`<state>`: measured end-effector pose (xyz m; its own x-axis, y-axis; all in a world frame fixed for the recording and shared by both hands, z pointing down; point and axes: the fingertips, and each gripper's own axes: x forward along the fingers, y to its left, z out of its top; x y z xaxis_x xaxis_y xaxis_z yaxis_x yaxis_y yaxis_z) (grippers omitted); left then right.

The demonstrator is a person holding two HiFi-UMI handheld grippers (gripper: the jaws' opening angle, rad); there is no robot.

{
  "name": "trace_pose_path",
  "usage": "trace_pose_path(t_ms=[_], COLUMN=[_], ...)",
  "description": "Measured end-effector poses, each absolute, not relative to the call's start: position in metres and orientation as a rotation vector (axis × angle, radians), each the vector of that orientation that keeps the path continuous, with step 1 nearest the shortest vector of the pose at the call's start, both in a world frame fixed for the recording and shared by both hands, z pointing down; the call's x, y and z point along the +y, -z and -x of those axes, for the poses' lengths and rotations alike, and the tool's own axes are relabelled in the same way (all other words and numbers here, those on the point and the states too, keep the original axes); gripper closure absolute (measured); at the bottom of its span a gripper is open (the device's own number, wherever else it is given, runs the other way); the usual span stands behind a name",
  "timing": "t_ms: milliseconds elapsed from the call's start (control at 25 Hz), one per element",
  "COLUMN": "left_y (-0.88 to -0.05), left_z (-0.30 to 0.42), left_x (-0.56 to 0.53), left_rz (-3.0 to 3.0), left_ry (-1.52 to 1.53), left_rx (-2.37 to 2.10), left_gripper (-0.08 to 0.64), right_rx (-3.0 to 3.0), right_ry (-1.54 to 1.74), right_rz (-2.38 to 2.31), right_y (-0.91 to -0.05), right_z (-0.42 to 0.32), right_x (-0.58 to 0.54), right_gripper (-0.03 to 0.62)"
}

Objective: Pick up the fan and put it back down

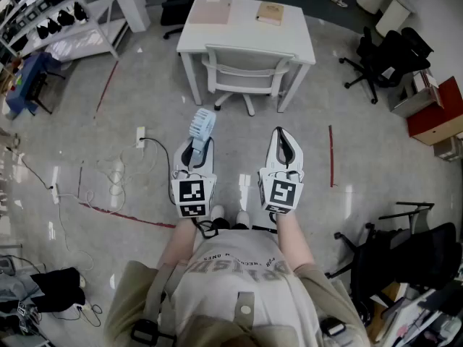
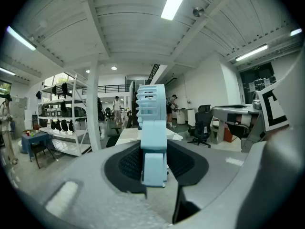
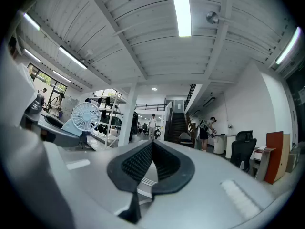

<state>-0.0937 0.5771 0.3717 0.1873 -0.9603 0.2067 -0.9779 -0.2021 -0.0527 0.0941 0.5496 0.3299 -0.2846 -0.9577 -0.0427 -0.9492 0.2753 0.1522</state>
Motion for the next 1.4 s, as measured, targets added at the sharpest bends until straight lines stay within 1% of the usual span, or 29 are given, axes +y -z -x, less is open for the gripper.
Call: trace_pose_path(t_ms=[560,800,840,880,960,1040,1400], left_y=[-0.373,-0.370,-0.369,-0.368,-0.367,-0.365,-0.368], left_z=[0.087,0.079,0.078,0.078,0.077,0.073,0.047], left_x=[0.572,0.566,0.564,0.563,0.562,0.560,0.556], left_rz=[-2.362,-2.373,-2.374,-2.375,-2.373,-2.371,-2.359], left_ry=[-0.305,-0.288,-0.283,-0.279,-0.269,-0.258,-0.223], left_rx=[-1.902,-1.905,-1.905,-1.905,-1.904,-1.900,-1.882], left_gripper=[0.430,0.430,0.430,0.430,0.430,0.430,0.430], right_rx=[-2.468,-2.565,-2.591,-2.611,-2.629,-2.631,-2.621], right_ry=[0.217,0.064,0.048,0.039,0.044,0.050,0.050], right_rz=[-1.812,-1.826,-1.802,-1.776,-1.749,-1.742,-1.714], right_y=[-0.333,-0.342,-0.342,-0.342,-0.342,-0.343,-0.346], right_z=[-0.092,-0.100,-0.098,-0.096,-0.094,-0.095,-0.117], right_x=[0.548,0.542,0.541,0.541,0.540,0.539,0.532], right_gripper=[0.594,0.586,0.460,0.370,0.321,0.299,0.299])
